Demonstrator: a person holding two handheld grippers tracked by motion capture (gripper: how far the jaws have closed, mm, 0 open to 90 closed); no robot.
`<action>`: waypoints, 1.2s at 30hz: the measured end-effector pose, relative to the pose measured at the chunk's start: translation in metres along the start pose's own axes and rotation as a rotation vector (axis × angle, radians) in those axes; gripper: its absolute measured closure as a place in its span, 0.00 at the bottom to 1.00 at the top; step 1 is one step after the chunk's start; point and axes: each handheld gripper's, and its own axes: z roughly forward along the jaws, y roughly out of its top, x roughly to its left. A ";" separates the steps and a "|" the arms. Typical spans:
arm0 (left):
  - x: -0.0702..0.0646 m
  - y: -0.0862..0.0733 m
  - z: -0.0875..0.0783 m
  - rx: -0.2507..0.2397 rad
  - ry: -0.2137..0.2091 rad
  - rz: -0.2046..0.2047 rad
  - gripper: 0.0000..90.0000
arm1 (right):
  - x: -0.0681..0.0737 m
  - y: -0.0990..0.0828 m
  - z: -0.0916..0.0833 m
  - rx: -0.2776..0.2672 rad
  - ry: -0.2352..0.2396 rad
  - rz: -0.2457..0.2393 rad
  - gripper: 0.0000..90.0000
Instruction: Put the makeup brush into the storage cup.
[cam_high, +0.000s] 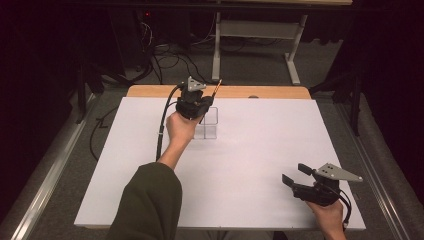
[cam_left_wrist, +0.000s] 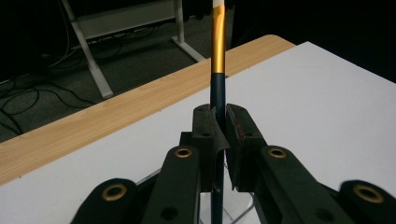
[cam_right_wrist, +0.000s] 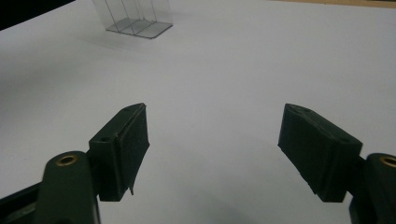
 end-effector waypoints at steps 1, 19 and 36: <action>0.000 0.000 0.001 -0.005 0.001 0.005 0.92 | 0.000 0.000 0.000 0.000 0.001 0.000 0.29; 0.011 -0.007 0.017 -0.017 0.030 0.004 0.92 | 0.002 0.000 0.000 0.005 0.013 -0.007 0.29; 0.011 -0.013 0.020 0.006 0.034 0.021 0.92 | 0.001 -0.001 0.000 0.005 0.009 0.000 0.29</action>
